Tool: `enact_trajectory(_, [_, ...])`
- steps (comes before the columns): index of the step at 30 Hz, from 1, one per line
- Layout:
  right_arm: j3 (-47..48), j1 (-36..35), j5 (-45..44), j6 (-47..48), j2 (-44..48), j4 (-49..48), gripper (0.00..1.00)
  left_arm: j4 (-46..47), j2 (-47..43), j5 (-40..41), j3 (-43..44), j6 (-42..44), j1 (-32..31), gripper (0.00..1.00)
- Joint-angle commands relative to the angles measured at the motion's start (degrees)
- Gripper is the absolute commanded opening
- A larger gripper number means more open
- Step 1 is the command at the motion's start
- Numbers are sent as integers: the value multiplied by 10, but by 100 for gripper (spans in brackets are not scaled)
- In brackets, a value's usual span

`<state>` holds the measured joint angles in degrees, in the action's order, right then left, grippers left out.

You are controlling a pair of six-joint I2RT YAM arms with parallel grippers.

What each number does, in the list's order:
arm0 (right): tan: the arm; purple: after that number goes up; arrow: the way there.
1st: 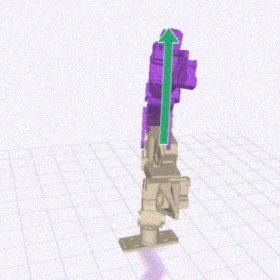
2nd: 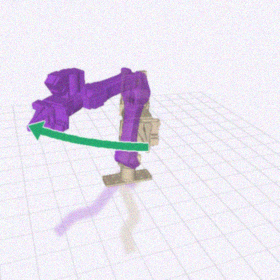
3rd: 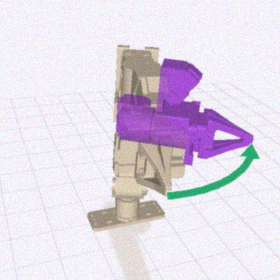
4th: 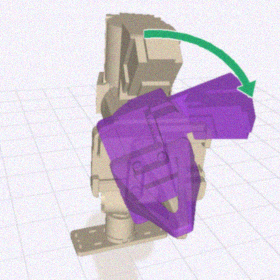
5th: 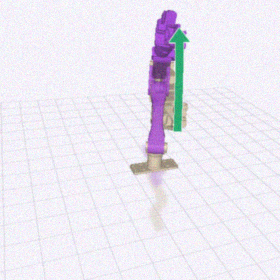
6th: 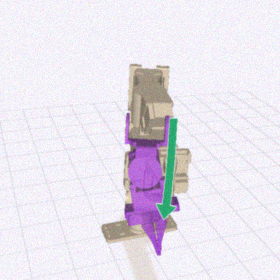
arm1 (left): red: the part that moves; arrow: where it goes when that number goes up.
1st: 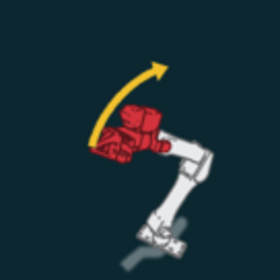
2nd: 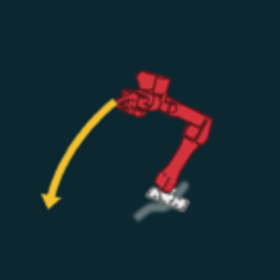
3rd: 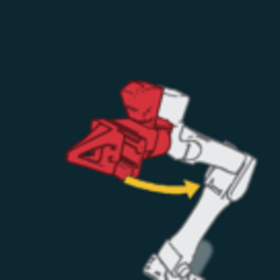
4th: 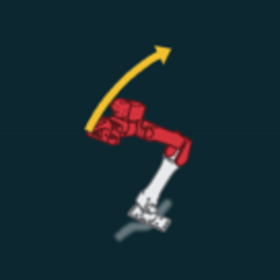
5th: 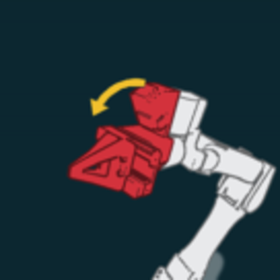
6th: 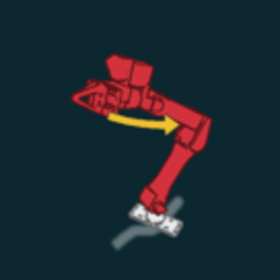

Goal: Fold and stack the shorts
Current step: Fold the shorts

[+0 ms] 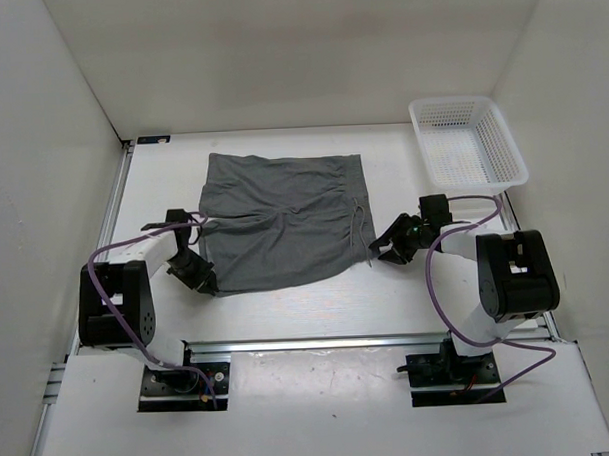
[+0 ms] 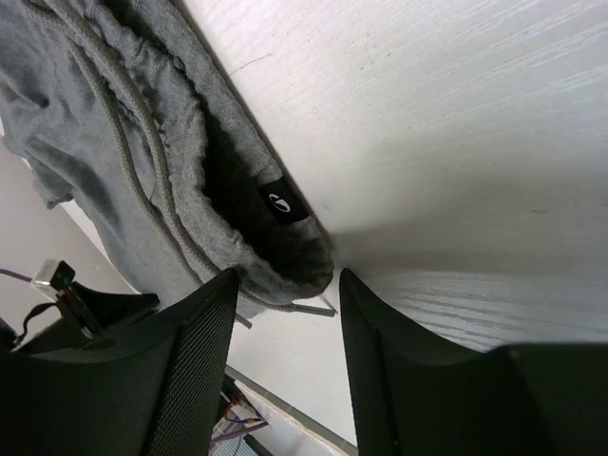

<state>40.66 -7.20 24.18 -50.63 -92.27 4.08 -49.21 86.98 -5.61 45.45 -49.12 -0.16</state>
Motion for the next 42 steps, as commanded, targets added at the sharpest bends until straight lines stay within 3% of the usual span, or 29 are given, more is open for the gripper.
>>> enact_trajectory(1, [-15,0,-14,7,-19,15,51,22,-1,36,36,1,0,17])
enact_trajectory(2, [-15,0,-14,7,-19,15,47,22,7,36,36,1,-5,11])
enact_trajectory(4, [-15,0,-14,2,-19,15,42,27,13,31,41,1,-5,11])
enact_trajectory(8, [-2,0,-3,-4,-19,15,17,27,-5,25,41,1,-12,11])
enact_trajectory(9, [-1,0,-3,-4,-14,27,3,27,-19,25,41,1,-12,11])
enact_trajectory(10, [4,0,-11,-4,-1,33,0,27,-28,18,41,1,-12,11])
enact_trajectory(15, [-1,0,-59,25,68,91,0,4,-91,0,10,-5,-12,11])
enact_trajectory(22, [-59,0,-130,76,240,203,0,-34,-245,-22,-59,-39,-17,11])
enact_trajectory(26, [-79,5,-157,77,357,302,0,-84,-325,-9,-39,-45,-22,11])
enact_trajectory(28, [-69,5,-182,77,408,328,0,-89,-334,17,12,-45,-22,11])
enact_trajectory(31, [-39,5,-207,82,421,366,0,-112,-280,43,117,-15,-22,11])
enact_trajectory(35, [45,5,-240,87,373,366,0,-112,-159,58,258,27,-27,11])
enact_trajectory(42, [184,5,-273,87,194,307,0,-112,80,74,527,76,-27,11])
